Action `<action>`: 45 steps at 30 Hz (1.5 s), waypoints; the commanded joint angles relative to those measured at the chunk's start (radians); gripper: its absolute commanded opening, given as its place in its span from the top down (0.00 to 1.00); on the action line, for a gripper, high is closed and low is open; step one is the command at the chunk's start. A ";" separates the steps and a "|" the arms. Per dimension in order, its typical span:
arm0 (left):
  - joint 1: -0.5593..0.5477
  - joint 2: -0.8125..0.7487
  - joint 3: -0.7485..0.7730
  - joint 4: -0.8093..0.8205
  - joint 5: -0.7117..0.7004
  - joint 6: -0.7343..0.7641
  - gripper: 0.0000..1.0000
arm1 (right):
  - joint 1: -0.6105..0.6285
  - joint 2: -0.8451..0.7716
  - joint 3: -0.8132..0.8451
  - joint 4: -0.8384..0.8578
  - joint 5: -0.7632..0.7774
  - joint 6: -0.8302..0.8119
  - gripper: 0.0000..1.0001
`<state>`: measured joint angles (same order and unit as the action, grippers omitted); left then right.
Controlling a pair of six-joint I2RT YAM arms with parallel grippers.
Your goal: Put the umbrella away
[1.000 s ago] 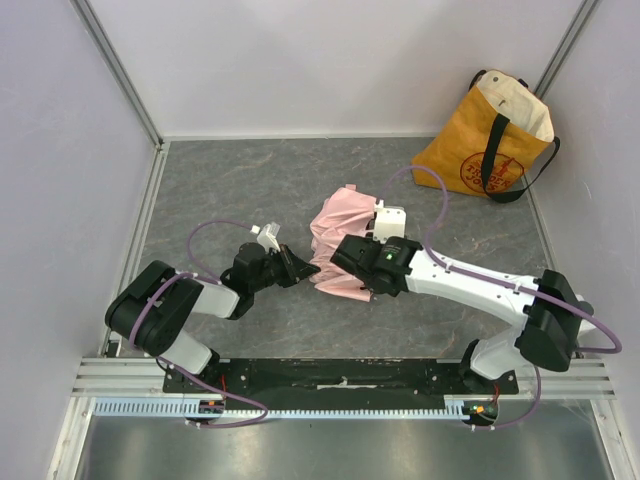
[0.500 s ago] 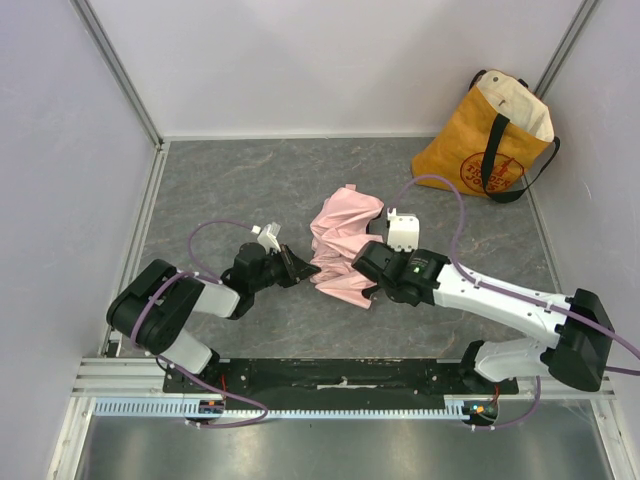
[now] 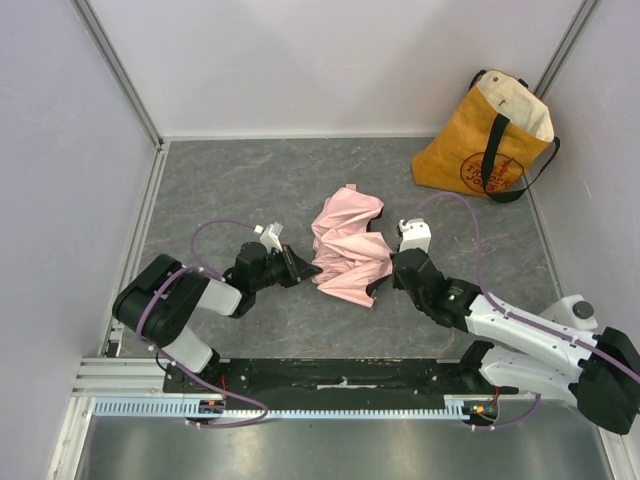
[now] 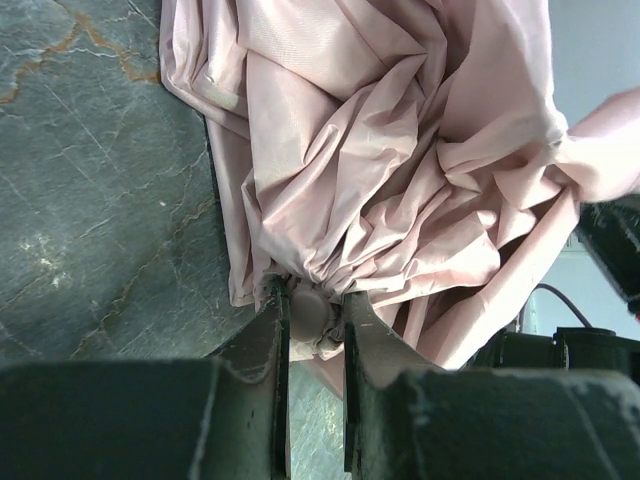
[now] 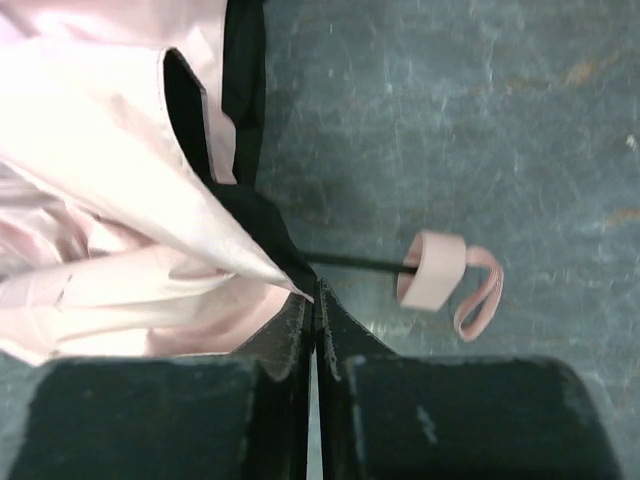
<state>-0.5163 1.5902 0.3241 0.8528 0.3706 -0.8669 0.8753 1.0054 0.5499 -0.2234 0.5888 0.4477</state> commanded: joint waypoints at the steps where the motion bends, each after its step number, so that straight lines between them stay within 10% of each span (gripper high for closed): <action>1: 0.001 0.070 -0.022 -0.167 -0.039 0.069 0.98 | -0.068 0.007 0.001 0.167 -0.083 -0.153 0.89; 5: 0.001 0.074 -0.028 -0.156 -0.033 0.066 0.98 | -0.107 0.039 0.077 -0.106 0.032 0.017 0.84; 10: -0.001 0.068 -0.028 -0.155 -0.033 0.065 0.98 | -0.133 0.168 0.214 -0.445 0.032 0.298 0.52; 21: 0.002 0.057 -0.022 -0.169 -0.032 0.063 0.98 | -0.009 0.087 0.272 -0.404 -0.099 0.288 0.07; 33: 0.001 0.050 -0.010 -0.190 -0.035 0.063 0.98 | 0.103 0.368 0.338 -0.511 0.028 0.655 0.15; 45: 0.002 0.054 0.010 -0.231 0.005 0.063 0.98 | -0.002 0.291 0.235 -0.540 0.313 0.551 0.18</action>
<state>-0.5156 1.6093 0.3435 0.8410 0.4049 -0.8669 0.8719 1.3144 0.7670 -0.7456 0.7216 1.0428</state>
